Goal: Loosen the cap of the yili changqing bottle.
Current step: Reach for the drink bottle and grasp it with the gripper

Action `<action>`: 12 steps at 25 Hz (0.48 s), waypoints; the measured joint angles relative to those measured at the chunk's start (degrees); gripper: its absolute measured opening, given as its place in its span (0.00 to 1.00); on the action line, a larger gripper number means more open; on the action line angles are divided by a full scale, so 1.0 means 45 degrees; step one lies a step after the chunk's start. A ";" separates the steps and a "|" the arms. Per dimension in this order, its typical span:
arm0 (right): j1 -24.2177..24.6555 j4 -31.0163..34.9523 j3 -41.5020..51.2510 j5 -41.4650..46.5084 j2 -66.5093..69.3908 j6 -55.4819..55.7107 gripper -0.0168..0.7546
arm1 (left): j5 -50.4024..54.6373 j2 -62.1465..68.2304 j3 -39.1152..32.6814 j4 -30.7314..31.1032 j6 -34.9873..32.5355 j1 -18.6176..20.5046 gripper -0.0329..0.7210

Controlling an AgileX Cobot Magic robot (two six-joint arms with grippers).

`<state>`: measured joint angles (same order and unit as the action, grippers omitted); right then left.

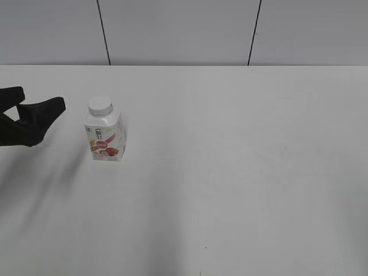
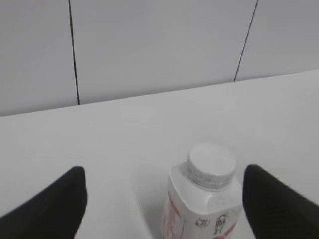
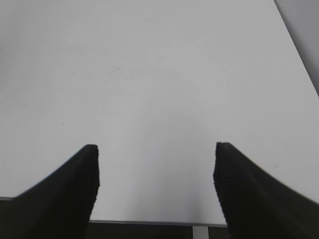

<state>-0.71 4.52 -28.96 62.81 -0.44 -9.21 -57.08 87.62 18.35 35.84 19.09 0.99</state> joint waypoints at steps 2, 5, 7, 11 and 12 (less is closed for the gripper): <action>0.0000 0.0000 0.0000 0.0000 0.0000 0.0000 0.75 | 0.0031 0.0324 0.0211 0.1195 0.0042 0.0478 0.82; 0.0000 0.0000 0.0000 0.0000 0.0000 0.0000 0.75 | 0.0042 0.0673 0.0735 0.2989 0.0727 0.1189 0.82; 0.0000 0.0000 0.0000 0.0000 0.0000 0.0000 0.75 | 0.0180 0.0850 0.1229 0.4310 0.1404 0.1628 0.82; 0.0000 0.0000 0.0000 0.0000 0.0000 0.0000 0.75 | 0.0488 0.1272 0.2259 0.7455 0.2627 0.2294 0.82; 0.0000 0.0000 0.0000 0.0000 0.0000 0.0000 0.75 | 0.0528 0.1434 0.2498 0.8443 0.2935 0.2448 0.82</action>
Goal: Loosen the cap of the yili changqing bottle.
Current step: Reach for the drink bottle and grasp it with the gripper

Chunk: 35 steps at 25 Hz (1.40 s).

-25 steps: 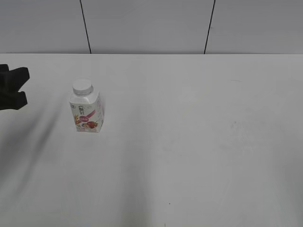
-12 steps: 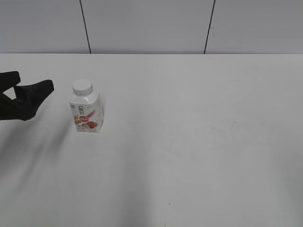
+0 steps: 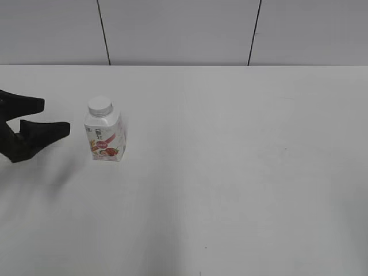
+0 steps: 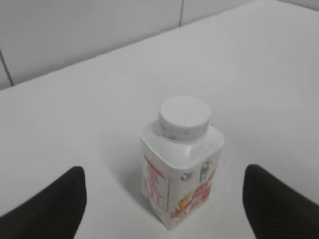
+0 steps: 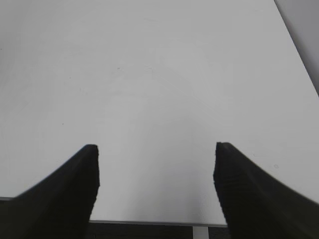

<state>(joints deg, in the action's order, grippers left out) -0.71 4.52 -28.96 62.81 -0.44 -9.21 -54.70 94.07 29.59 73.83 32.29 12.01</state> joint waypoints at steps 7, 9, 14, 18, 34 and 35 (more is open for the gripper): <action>0.0000 0.0000 0.0000 0.0000 0.0000 0.0000 0.75 | -0.0223 0.1619 0.2096 0.3747 0.1077 0.0223 0.82; 0.0000 0.0000 0.0000 0.0000 0.0000 0.0000 0.75 | -0.0429 0.2253 0.2846 0.4267 0.1105 0.0223 0.82; 0.0000 0.0000 0.0000 0.0000 0.0000 0.0000 0.75 | -0.0839 0.3950 0.4401 0.4996 0.1117 0.0223 0.82; 0.0000 0.0000 0.0000 0.0000 0.0000 0.0000 0.75 | -0.1338 0.5044 0.5385 0.5514 0.1120 0.0223 0.82; 0.0000 0.0000 0.0000 0.0000 0.0000 0.0000 0.75 | -0.2608 0.7978 0.7751 0.5831 0.1133 -0.0577 0.82; 0.0000 0.0000 0.0000 0.0000 0.0000 0.0000 0.75 | -0.2717 0.8099 0.7876 0.5831 0.1133 -0.0640 0.82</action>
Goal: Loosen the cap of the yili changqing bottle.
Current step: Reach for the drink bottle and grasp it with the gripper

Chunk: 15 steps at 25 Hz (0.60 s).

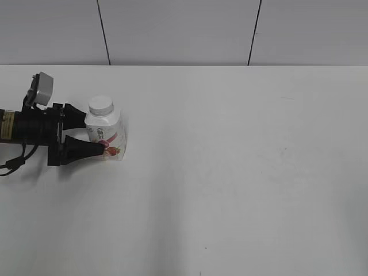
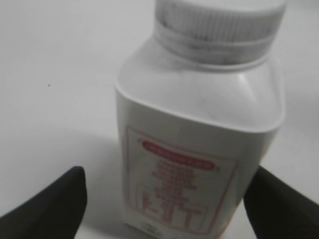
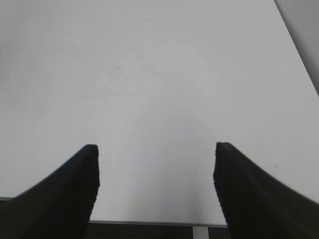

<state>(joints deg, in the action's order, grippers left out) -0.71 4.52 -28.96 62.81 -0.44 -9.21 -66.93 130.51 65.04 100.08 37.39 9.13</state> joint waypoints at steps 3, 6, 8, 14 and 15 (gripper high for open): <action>0.0000 0.0000 0.0000 0.0000 0.0000 0.0000 0.75 | -0.0339 0.0379 0.0385 0.0000 0.0026 -0.0249 0.82; 0.0000 0.0000 0.0000 0.0000 0.0000 0.0000 0.75 | -0.0396 0.0439 0.0528 -0.0012 0.0056 -0.0452 0.82; 0.0000 0.0000 0.0000 0.0000 0.0000 0.0000 0.75 | -0.0437 0.0439 0.0557 -0.0024 0.0071 -0.0571 0.81; 0.0000 0.0000 0.0000 0.0000 0.0000 0.0000 0.75 | -0.0479 0.0820 0.0599 -0.0090 0.0071 -0.0845 0.76; 0.0000 0.0000 0.0000 0.0000 0.0000 0.0000 0.75 | -0.0466 0.0872 0.0599 -0.0104 0.0071 -0.0886 0.76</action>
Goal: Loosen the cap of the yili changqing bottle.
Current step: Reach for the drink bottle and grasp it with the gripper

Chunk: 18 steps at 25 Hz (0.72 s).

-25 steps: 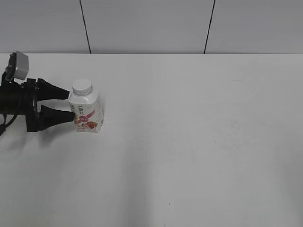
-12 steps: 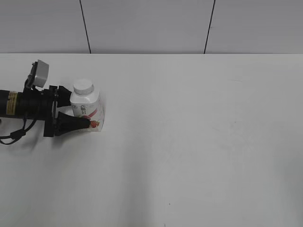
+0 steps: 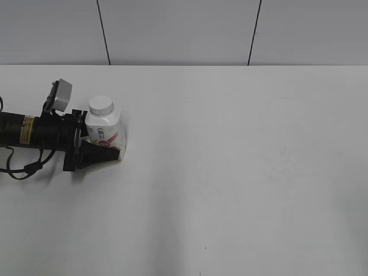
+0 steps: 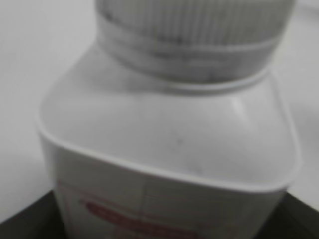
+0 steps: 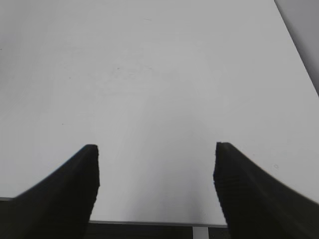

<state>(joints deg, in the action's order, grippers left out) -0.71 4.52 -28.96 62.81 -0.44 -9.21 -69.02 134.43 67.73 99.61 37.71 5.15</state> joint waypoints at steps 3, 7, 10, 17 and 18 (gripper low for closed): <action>0.0000 0.0000 0.0000 0.0000 0.0000 0.0000 0.75 | 0.0000 0.0025 0.0000 -0.0096 0.0000 -0.0066 0.75; 0.0000 0.0000 0.0000 0.0000 0.0000 0.0000 0.75 | 0.0072 0.0025 0.0004 -0.0188 0.0008 -0.0080 0.66; 0.0000 0.0000 0.0000 0.0000 0.0000 0.0000 0.75 | 0.0072 0.0025 0.0015 -0.0201 0.0008 -0.0080 0.62; 0.0000 0.0000 0.0000 0.0000 0.0000 0.0000 0.75 | 0.0155 0.0050 0.0015 -0.0532 0.0024 -0.0315 0.62; 0.0000 0.0000 0.0000 0.0000 0.0000 0.0000 0.75 | 0.0194 0.0050 0.0015 -0.0665 0.0115 -0.0428 0.62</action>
<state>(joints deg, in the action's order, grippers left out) -0.71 4.52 -28.96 62.81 -0.44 -9.21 -68.15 134.66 67.80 96.62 38.23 3.22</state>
